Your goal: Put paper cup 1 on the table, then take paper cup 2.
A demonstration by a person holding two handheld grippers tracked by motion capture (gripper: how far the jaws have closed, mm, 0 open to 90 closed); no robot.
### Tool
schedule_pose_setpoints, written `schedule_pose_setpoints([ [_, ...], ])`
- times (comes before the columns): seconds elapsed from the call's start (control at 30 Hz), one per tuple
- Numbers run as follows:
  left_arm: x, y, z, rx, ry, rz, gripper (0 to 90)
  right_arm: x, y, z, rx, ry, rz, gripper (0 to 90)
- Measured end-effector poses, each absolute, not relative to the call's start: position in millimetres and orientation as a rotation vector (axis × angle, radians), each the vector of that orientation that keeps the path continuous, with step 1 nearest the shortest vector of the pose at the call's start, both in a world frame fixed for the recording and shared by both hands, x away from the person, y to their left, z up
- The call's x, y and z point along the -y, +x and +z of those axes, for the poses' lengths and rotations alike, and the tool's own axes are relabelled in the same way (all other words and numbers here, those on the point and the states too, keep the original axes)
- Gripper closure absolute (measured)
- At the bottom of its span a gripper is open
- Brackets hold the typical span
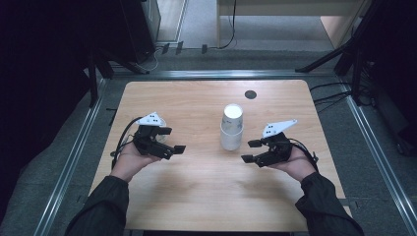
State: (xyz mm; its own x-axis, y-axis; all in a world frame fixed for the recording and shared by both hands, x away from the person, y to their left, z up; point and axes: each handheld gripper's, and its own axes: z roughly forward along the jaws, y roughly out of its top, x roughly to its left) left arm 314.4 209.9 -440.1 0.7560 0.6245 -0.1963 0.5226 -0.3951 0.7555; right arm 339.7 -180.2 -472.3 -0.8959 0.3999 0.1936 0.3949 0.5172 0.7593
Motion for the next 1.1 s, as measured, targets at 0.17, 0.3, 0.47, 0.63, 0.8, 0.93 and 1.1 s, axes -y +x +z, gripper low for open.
schedule_pose_setpoints([
  [0.17,-204,306,-442,-0.831,2.083,0.124,6.0,181,342,-470,-2.710,0.738,1.363,33.1],
  [0.3,-199,300,-445,-0.809,2.091,0.115,6.1,183,344,-466,-2.714,0.770,1.363,32.8],
  [0.47,-195,295,-447,-0.784,2.090,0.106,6.1,186,349,-458,-2.720,0.766,1.350,34.2],
  [0.63,-193,294,-448,-0.776,2.087,0.100,6.0,189,356,-444,-2.731,0.712,1.309,35.2],
  [0.8,-192,294,-448,-0.771,2.092,0.101,6.1,188,368,-433,-2.742,0.675,1.273,35.4],
  [0.93,-193,293,-448,-0.768,2.091,0.092,6.1,186,378,-421,-2.770,0.659,1.220,35.5],
  [1.1,-193,292,-448,-0.764,2.092,0.089,6.1,180,391,-406,-2.809,0.623,1.145,35.4],
])
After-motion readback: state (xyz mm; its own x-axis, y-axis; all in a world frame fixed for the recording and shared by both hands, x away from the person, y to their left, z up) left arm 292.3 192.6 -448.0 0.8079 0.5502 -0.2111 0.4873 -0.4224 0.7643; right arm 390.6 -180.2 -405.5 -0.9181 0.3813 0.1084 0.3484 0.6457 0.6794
